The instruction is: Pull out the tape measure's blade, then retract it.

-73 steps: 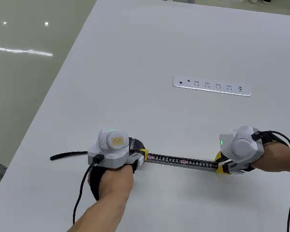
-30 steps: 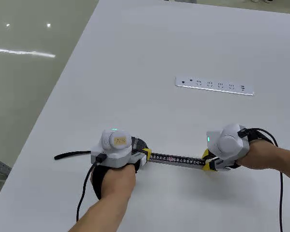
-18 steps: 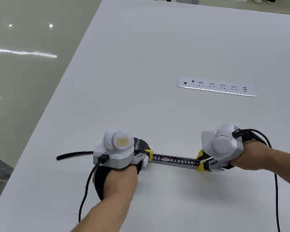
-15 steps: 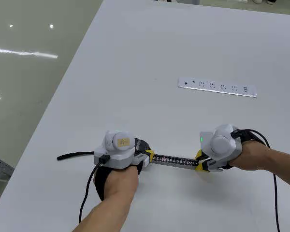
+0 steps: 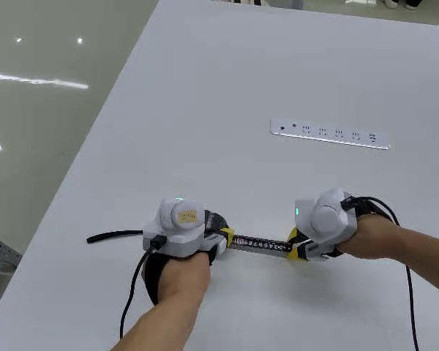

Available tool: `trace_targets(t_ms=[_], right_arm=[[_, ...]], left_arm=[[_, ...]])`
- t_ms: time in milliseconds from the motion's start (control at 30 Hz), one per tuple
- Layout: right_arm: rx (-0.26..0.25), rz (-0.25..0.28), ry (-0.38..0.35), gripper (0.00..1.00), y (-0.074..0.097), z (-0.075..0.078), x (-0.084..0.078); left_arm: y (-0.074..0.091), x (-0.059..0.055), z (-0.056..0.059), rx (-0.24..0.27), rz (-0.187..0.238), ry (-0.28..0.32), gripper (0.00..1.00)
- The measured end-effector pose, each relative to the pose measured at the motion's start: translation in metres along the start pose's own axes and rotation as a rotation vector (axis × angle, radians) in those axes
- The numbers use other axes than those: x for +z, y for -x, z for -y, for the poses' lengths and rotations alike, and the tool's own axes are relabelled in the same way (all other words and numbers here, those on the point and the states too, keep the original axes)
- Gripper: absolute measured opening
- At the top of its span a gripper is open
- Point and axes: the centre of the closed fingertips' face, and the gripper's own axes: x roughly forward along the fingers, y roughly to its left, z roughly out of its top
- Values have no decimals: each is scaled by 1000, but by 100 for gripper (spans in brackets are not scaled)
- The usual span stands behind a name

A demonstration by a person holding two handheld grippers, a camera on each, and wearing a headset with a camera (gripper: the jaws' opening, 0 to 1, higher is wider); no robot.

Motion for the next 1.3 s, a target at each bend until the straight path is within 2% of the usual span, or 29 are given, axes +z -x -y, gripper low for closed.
trace_targets(t_ms=[1300], right_arm=[[8,58,33,14,-18,2,48]], left_arm=[[0,0,0,-7,-5,-4,57]])
